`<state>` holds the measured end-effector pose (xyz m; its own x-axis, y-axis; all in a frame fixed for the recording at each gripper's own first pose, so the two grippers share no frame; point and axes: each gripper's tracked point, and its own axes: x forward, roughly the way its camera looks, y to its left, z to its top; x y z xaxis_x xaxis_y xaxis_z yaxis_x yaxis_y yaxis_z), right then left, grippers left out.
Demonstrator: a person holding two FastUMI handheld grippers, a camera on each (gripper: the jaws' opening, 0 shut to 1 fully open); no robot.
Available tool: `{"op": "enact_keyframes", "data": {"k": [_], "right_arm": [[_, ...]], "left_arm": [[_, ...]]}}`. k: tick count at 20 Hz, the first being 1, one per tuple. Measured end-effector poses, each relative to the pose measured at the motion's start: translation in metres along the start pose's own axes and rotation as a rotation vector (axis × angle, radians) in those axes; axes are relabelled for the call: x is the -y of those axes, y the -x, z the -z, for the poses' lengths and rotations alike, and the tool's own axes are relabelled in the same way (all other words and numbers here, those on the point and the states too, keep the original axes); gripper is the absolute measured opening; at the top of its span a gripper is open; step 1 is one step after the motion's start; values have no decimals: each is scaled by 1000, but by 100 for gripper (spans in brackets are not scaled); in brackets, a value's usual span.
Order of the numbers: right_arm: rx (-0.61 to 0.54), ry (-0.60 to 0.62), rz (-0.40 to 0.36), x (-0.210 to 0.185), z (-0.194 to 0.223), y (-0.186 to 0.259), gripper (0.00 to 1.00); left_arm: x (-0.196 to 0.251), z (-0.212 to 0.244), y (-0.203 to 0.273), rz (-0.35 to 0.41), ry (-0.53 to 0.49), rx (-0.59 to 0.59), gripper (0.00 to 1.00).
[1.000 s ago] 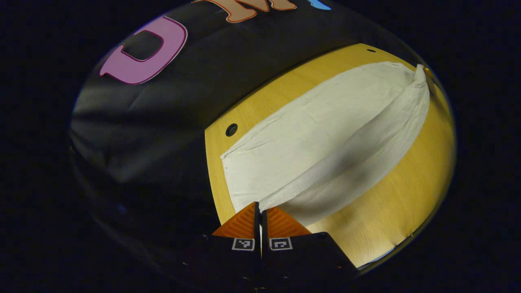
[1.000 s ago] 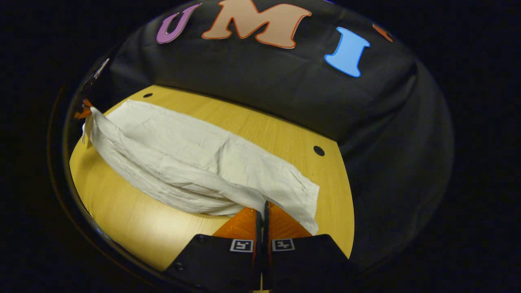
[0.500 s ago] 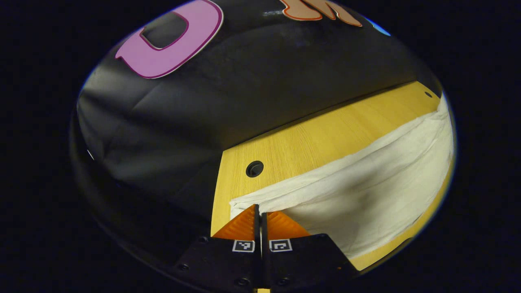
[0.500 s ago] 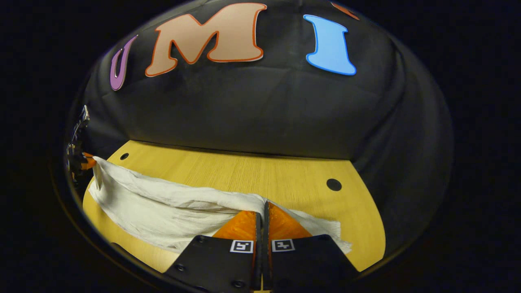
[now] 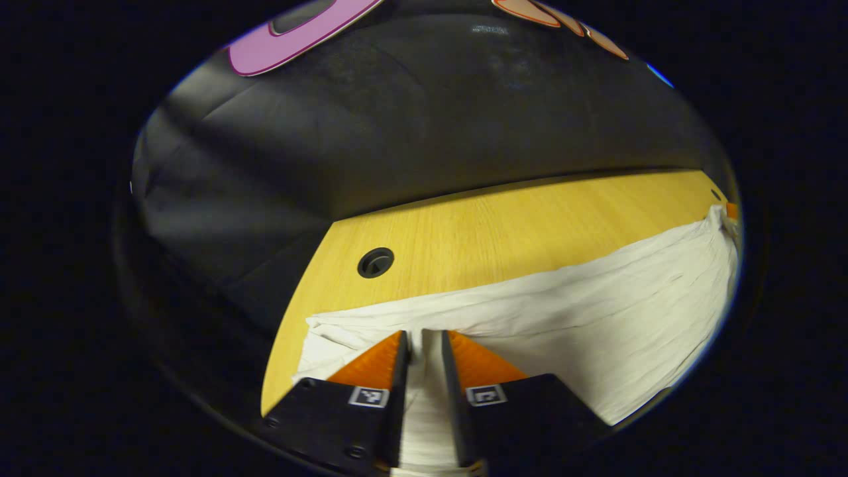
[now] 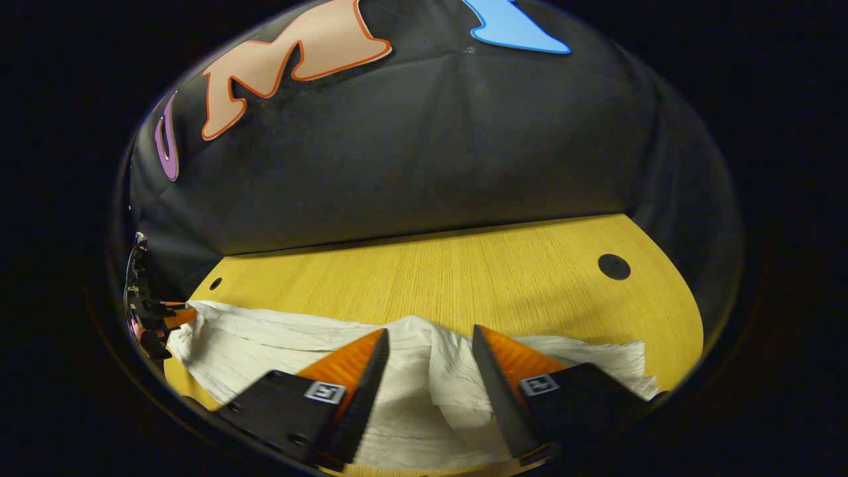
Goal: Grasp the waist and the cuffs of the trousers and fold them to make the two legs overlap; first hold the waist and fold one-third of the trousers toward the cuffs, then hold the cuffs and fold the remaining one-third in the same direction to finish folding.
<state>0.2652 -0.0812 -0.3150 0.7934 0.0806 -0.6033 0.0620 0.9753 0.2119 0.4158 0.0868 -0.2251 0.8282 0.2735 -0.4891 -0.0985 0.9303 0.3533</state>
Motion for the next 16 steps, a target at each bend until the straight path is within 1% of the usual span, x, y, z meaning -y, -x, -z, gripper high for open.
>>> {"op": "enact_keyframes", "data": {"k": [1,2,3,4,5,6,7,8,9,10,13,14,15,16], "right_arm": [[17,10,-1,-1,-5,4,87],[30,20,9,0,-10,9,99],[46,22,7,-1,-16,15,97],[59,15,9,0,-24,23,92],[75,7,11,5,-31,34,96],[96,4,21,11,-41,46,92],[116,3,35,20,-49,59,96],[144,-14,57,39,-60,80,97],[154,-30,66,51,-64,91,97],[159,-45,109,81,-63,108,96],[130,-53,209,137,-44,133,96],[114,-60,234,153,-35,142,92],[94,-71,256,167,-25,147,97],[76,-76,275,179,-15,152,97]], "left_arm": [[4,-10,11,-4,40,36,71],[6,-22,12,-14,82,80,100],[11,-37,24,-12,133,129,97],[10,-43,28,-1,180,171,97],[11,-53,41,5,218,205,96],[10,-61,47,12,247,236,97],[8,-72,60,20,279,269,97],[6,-77,65,33,300,294,98],[6,-77,66,40,313,309,98],[6,-74,61,38,322,314,96],[8,-82,68,30,341,349,95],[7,-84,70,23,340,363,95],[4,-85,71,11,334,373,95],[3,-84,70,2,321,377,95]]}}
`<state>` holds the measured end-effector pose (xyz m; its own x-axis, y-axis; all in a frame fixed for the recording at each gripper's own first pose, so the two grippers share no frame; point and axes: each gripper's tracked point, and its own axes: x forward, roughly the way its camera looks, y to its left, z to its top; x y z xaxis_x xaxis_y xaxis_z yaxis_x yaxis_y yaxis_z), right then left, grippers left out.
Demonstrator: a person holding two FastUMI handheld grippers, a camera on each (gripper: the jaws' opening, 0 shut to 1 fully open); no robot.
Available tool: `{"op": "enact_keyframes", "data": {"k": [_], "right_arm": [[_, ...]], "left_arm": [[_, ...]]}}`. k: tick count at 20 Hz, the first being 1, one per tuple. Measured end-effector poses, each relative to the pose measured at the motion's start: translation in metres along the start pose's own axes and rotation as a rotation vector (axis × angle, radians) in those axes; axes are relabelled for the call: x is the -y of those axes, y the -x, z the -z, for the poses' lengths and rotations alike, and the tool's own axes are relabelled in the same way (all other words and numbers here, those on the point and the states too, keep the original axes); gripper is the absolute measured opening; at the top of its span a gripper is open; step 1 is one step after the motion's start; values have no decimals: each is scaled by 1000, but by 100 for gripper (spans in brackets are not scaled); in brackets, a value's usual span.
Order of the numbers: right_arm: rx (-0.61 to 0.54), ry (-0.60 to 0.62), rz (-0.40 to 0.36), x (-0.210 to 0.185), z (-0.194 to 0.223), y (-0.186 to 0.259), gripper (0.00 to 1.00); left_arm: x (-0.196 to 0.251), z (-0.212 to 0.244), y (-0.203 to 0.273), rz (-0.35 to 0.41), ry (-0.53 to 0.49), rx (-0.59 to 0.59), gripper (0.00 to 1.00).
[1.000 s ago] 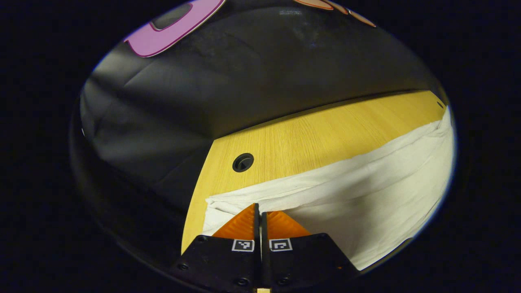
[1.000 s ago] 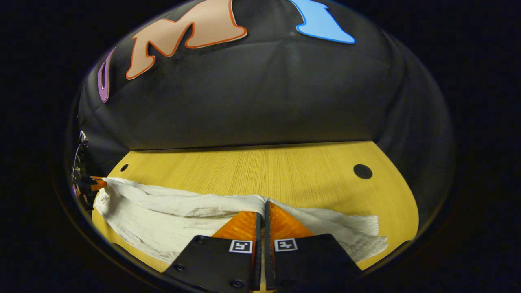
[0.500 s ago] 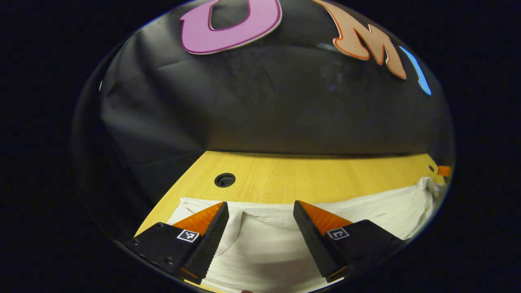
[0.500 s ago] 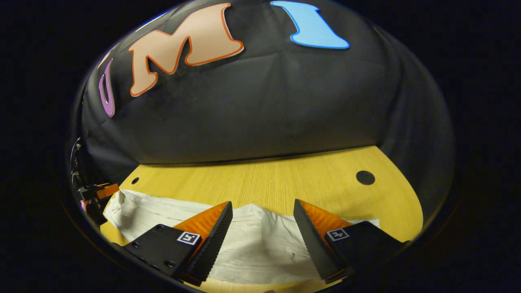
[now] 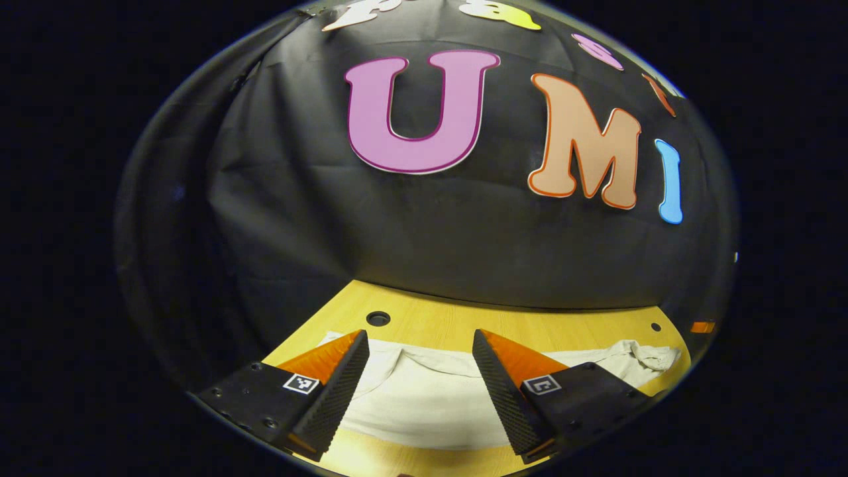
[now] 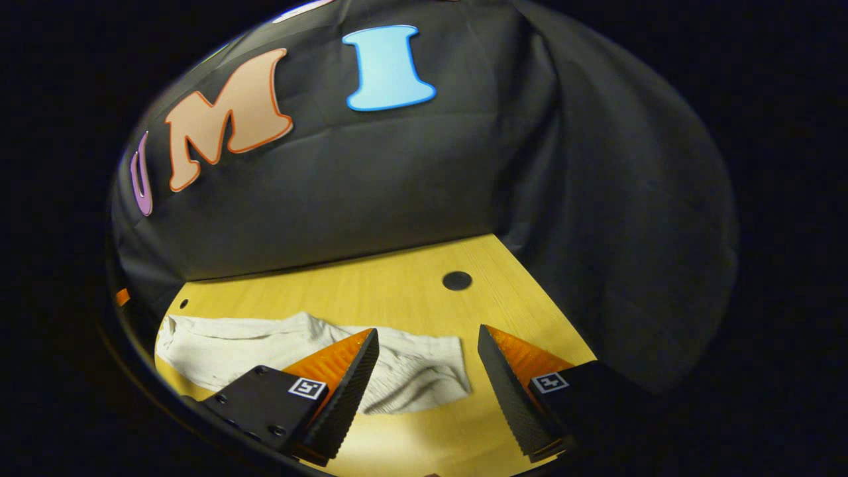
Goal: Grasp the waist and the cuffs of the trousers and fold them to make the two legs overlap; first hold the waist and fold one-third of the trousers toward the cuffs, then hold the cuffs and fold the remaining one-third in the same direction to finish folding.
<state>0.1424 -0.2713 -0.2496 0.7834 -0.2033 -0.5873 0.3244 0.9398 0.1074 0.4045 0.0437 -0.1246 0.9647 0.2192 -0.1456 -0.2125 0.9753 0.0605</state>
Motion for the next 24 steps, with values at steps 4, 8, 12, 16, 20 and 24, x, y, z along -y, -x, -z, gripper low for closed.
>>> {"op": "enact_keyframes", "data": {"k": [4,8,12,16,20,24], "right_arm": [[-81,13,52,36,44,-6,92],[-162,15,30,34,78,-19,92],[-198,-42,-33,15,91,-37,92],[-236,-160,-111,-5,98,-48,87],[-237,-232,-107,-3,98,-59,69],[-239,-340,-117,-10,90,-55,24]], "left_arm": [[-1,-1,2,-20,-64,-2,95],[0,-3,-1,-30,-76,-10,95],[4,-4,-1,-29,-60,-29,95],[3,-6,-2,-22,-41,-56,95],[6,-4,-5,-11,-40,-58,95],[9,-4,-7,-3,-61,-50,95]]}}
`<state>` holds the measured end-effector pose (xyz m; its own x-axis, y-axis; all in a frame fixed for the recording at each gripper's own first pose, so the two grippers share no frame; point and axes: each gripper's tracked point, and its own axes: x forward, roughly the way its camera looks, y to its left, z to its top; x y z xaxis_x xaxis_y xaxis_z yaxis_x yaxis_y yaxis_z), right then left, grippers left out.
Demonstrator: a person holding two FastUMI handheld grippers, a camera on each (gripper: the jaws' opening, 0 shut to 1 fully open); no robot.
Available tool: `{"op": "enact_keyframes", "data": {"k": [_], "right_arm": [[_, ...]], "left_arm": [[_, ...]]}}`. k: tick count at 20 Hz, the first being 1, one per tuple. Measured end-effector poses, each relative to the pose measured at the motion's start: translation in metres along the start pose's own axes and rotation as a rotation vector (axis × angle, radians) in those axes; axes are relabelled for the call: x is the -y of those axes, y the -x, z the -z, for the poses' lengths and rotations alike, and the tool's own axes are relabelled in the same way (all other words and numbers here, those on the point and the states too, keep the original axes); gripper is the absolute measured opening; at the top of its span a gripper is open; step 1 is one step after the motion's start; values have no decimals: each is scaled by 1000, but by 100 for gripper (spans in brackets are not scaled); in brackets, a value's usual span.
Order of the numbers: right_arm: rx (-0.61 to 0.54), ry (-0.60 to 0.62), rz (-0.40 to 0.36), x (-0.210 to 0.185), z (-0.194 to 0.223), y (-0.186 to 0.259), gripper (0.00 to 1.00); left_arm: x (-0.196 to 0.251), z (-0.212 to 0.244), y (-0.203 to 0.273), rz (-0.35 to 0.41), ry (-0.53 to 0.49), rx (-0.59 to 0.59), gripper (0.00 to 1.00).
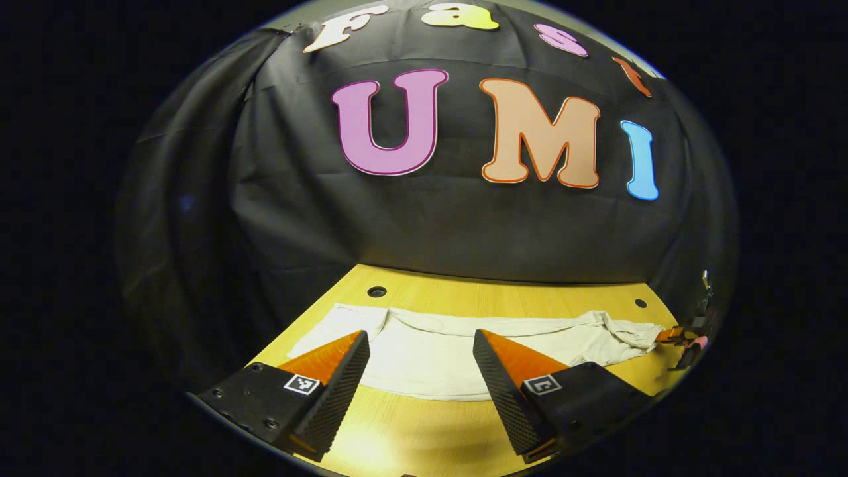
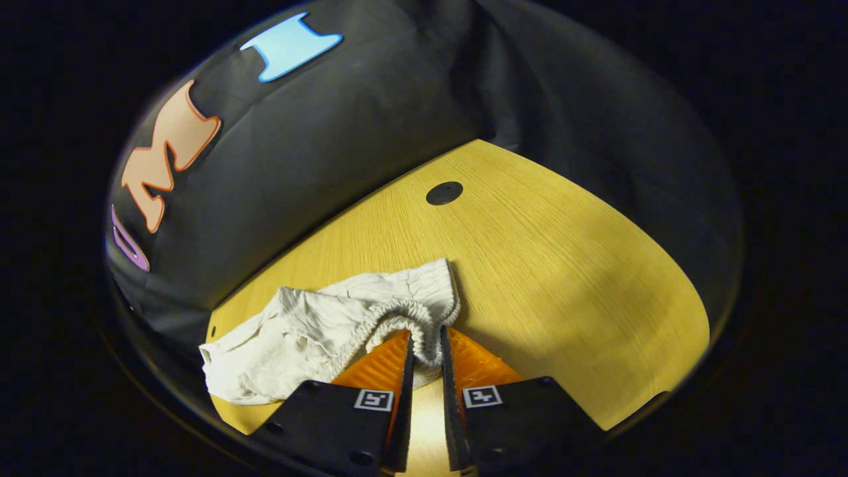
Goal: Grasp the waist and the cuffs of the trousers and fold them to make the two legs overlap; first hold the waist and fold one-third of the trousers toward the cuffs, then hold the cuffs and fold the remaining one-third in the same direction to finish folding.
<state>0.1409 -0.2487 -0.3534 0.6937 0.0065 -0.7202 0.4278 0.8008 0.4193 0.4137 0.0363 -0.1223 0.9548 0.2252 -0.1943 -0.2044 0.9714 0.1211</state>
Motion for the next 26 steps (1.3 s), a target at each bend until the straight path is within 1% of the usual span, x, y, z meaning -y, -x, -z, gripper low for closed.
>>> {"op": "enact_keyframes", "data": {"k": [1,2,3,4,5,6,7,11,13,15,20,22,24,26], "right_arm": [[0,-11,-2,1,-3,1,24],[10,-22,-6,-2,-6,5,18],[27,-25,-15,-7,-9,8,23],[48,-17,-28,-14,-15,12,18],[71,-8,-39,-21,-19,15,18],[89,-14,-55,-29,-24,23,11],[106,-19,-75,-42,-26,29,11],[176,12,-111,-86,-32,58,11],[201,10,-148,-121,-31,75,11],[235,37,-166,-157,-30,87,11],[293,179,-229,-272,-9,109,11],[287,249,-263,-321,14,107,11],[276,333,-303,-366,49,103,11],[249,405,-358,-407,86,95,11]], "left_arm": [[0,-1,0,3,-5,3,95],[0,0,-1,5,-8,6,95],[0,-1,-1,9,-5,12,95],[2,-2,-1,20,4,16,95],[2,-2,0,27,13,15,95],[3,-2,0,35,18,10,95],[3,-2,0,41,21,8,95],[-1,0,1,63,24,11,95],[-10,1,3,86,25,10,95],[-11,3,1,123,30,2,95],[-21,6,-4,211,41,-12,95],[-27,6,-9,220,50,-10,95],[-35,6,-15,221,52,-7,96],[-48,10,-20,201,33,-10,95]]}}
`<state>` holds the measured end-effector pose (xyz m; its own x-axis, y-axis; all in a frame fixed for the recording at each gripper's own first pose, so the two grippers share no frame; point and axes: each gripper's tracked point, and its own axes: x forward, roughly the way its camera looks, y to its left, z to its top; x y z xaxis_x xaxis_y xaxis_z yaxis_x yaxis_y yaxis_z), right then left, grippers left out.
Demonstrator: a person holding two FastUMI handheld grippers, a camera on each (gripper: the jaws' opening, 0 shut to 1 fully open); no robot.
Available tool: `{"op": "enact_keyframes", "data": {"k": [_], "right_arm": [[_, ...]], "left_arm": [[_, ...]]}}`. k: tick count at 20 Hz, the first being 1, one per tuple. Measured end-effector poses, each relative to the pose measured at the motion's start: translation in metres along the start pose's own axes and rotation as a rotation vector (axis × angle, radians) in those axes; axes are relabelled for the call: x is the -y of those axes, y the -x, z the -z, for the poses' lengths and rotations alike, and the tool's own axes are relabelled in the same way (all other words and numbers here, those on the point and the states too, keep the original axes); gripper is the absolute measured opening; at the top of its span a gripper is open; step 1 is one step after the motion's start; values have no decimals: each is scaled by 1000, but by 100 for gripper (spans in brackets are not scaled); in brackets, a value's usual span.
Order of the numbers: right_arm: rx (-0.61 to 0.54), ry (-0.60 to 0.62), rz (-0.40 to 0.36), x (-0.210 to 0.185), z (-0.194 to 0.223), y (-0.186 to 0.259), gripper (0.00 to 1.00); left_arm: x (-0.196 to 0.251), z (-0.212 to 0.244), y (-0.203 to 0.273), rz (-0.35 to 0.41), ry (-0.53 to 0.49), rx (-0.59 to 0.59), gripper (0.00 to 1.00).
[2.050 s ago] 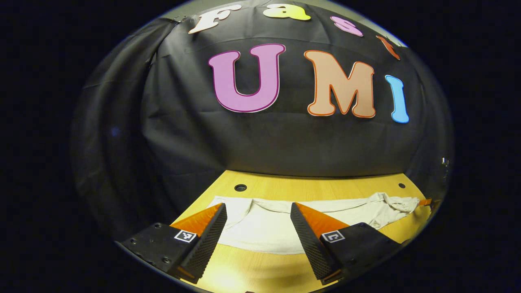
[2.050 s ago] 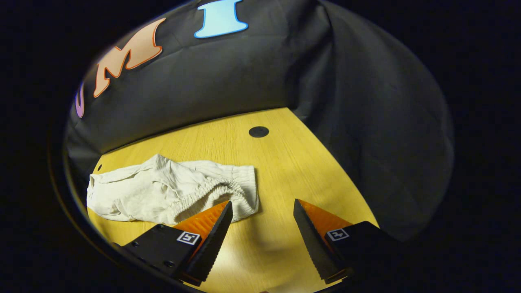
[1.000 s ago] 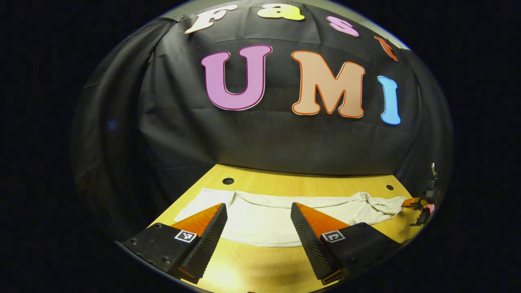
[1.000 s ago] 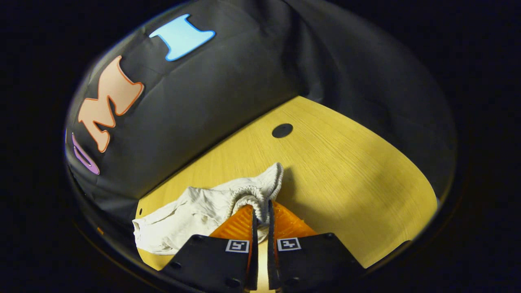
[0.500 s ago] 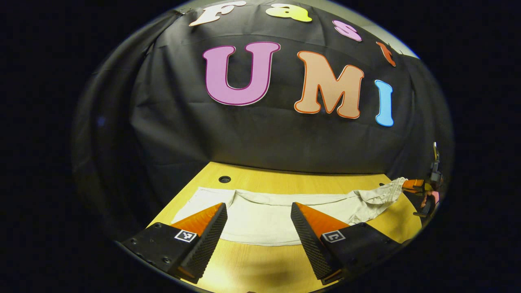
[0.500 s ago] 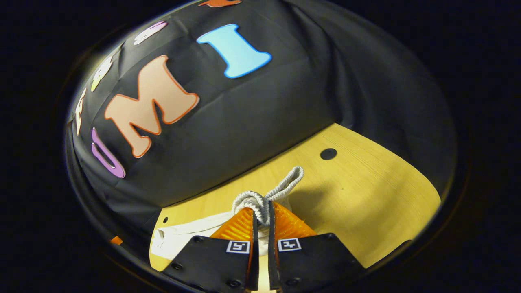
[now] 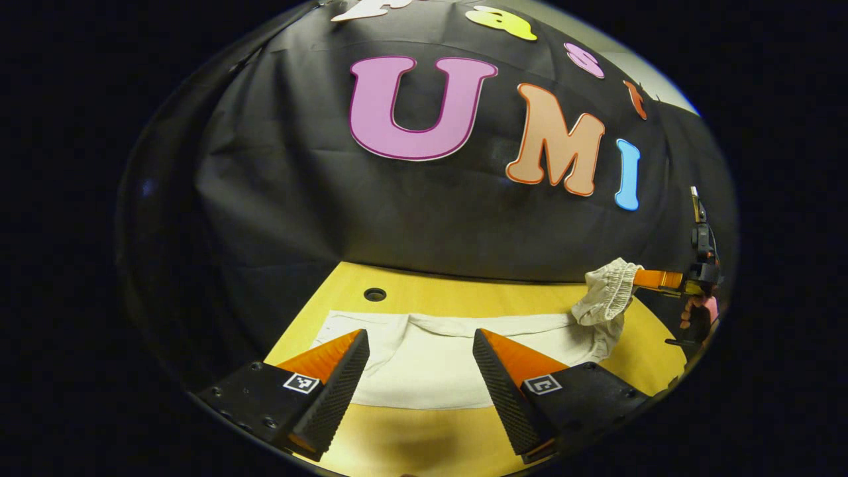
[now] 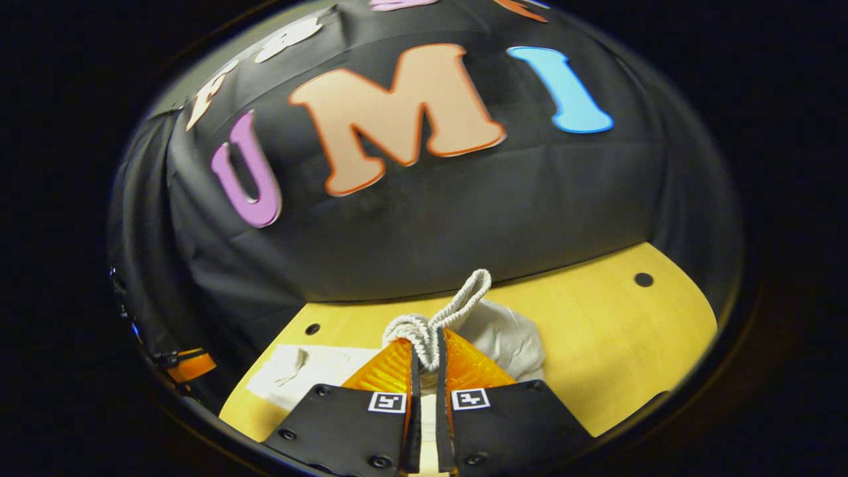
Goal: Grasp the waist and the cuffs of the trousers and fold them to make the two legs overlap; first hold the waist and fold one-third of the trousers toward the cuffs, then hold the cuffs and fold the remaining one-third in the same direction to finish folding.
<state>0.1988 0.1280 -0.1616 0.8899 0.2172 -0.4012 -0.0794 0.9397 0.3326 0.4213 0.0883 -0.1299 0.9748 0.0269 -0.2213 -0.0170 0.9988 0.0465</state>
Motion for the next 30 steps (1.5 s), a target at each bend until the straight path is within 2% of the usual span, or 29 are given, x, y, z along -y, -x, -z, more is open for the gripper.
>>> {"op": "enact_keyframes", "data": {"k": [2,5,6,8,9,10,12,14,15,16,19,20,21,22,23,24,27,28,29,30], "right_arm": [[-55,37,-61,-41,35,-15,11],[-161,113,-98,-71,88,-33,11],[-196,141,-105,-71,100,-37,12],[-243,181,-126,-70,103,-43,21],[-274,178,-150,-73,108,-44,18],[-307,160,-178,-76,107,-41,45],[-310,222,-118,-73,103,-34,98],[-296,225,-90,-81,100,-25,97],[-292,213,-74,-79,94,-18,96],[-289,204,-57,-79,87,-11,92],[-270,193,3,-63,70,13,97],[-272,187,17,-56,69,21,97],[-278,176,26,-50,69,30,92],[-276,168,34,-45,68,34,92],[-269,166,44,-42,65,40,97],[-263,167,56,-36,62,45,97],[-239,158,86,-26,48,59,92],[-227,146,93,-25,44,62,97],[-215,129,96,-23,39,65,92],[-205,110,100,-21,35,67,92]], "left_arm": [[-16,5,-2,-28,-19,-16,95],[-32,17,-2,-58,-7,-60,95],[-37,23,-1,-69,4,-83,95],[-43,31,0,-85,23,-111,96],[-45,35,-3,-93,35,-128,95],[-46,41,-4,-102,49,-148,96],[-51,55,-8,-126,70,-207,96],[-49,63,-14,-134,78,-234,99],[-47,66,-15,-137,76,-257,96],[-45,67,-17,-138,69,-270,96],[-42,76,-23,-146,58,-298,99],[-44,78,-23,-149,62,-306,96],[-46,80,-23,-159,65,-316,96],[-49,83,-23,-172,65,-326,96],[-51,83,-27,-180,54,-309,99],[-50,82,-27,-178,55,-306,94],[-49,88,-25,-200,15,-311,96],[-49,89,-25,-203,6,-308,95],[-49,88,-25,-201,17,-301,95],[-49,87,-25,-204,23,-306,86]]}}
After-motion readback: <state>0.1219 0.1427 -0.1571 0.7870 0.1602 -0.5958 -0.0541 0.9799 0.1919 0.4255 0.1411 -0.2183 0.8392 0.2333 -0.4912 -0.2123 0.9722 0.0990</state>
